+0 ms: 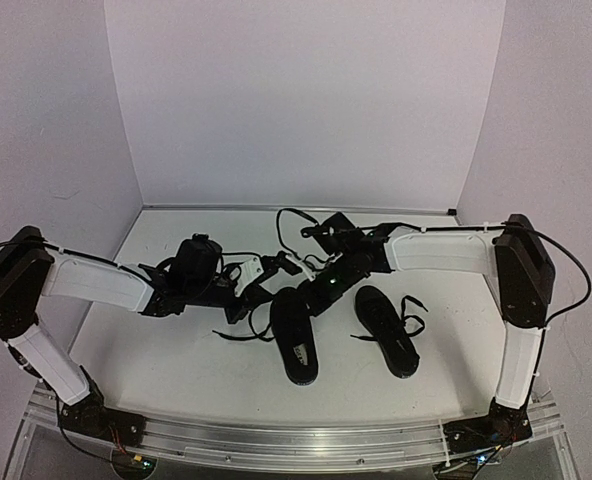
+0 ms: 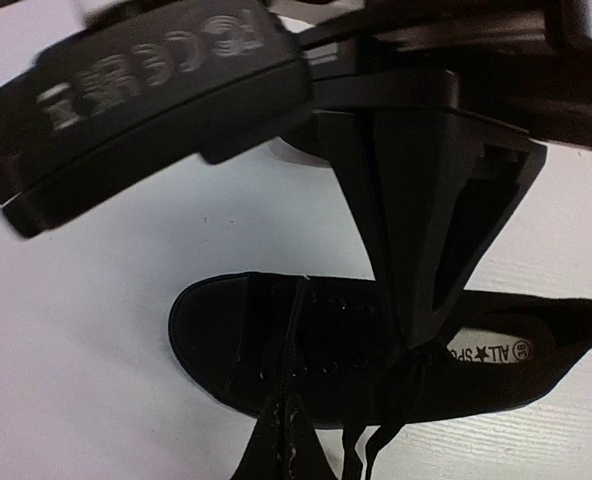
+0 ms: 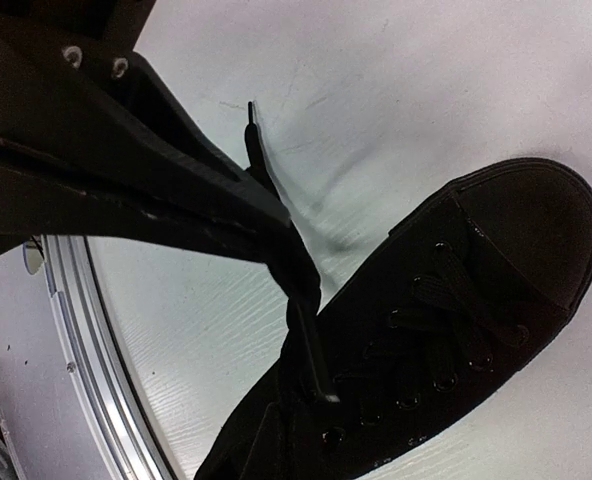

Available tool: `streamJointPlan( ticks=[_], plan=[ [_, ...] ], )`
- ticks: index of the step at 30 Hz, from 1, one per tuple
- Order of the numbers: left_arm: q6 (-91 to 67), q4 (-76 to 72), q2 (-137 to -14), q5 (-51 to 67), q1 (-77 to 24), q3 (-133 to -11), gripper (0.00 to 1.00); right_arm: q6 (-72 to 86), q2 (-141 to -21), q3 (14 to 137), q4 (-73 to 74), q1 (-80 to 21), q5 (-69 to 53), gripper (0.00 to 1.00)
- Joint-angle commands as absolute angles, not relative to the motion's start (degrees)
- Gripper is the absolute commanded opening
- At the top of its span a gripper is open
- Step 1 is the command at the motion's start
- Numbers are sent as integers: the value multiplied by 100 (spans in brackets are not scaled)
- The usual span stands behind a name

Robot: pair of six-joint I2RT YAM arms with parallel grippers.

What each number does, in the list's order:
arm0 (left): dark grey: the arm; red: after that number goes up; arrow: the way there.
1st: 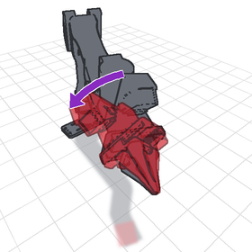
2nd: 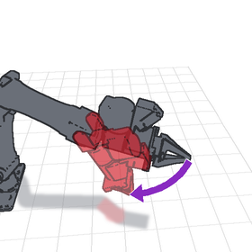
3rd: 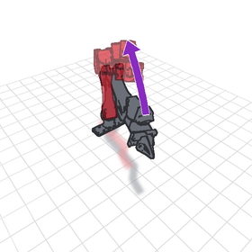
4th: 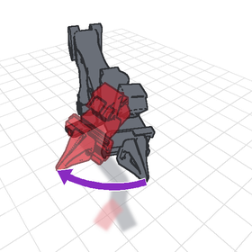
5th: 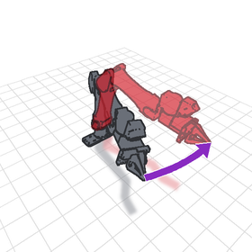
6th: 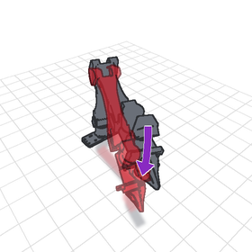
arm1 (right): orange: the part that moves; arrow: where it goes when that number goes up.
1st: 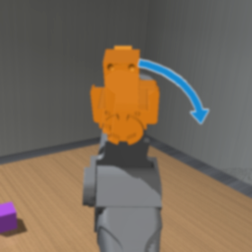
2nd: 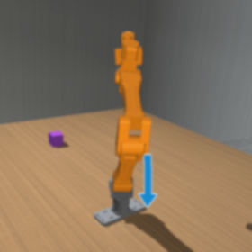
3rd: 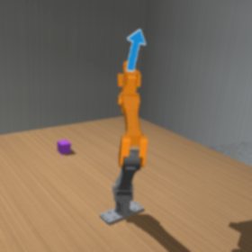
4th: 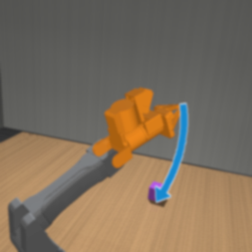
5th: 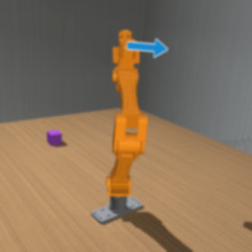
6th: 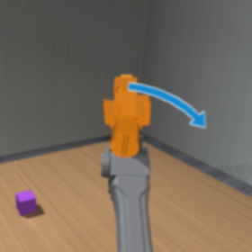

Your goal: Tie the shoes

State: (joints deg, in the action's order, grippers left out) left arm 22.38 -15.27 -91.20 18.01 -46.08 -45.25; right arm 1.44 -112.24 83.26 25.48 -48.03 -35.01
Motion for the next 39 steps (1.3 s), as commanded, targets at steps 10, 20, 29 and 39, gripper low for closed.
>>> streamJointPlan(
  ticks=[10,20,29,39],
  plan=[
    [3254,-759,-9753,2634,-4660,-5001,0,47,-10729,8069,2171,-4829,-3663,0],
    [3478,-606,-9524,2918,-4982,-4905,0,50,-10725,8042,2162,-4829,-3610,3],
    [2972,-1400,-9514,2970,-5062,-4844,0,207,-10462,7891,2162,-4777,-3591,23],
    [2988,-1362,-9661,2968,-5065,-4940,0,760,-9739,6940,1937,-4387,-3838,45]
  ],
)
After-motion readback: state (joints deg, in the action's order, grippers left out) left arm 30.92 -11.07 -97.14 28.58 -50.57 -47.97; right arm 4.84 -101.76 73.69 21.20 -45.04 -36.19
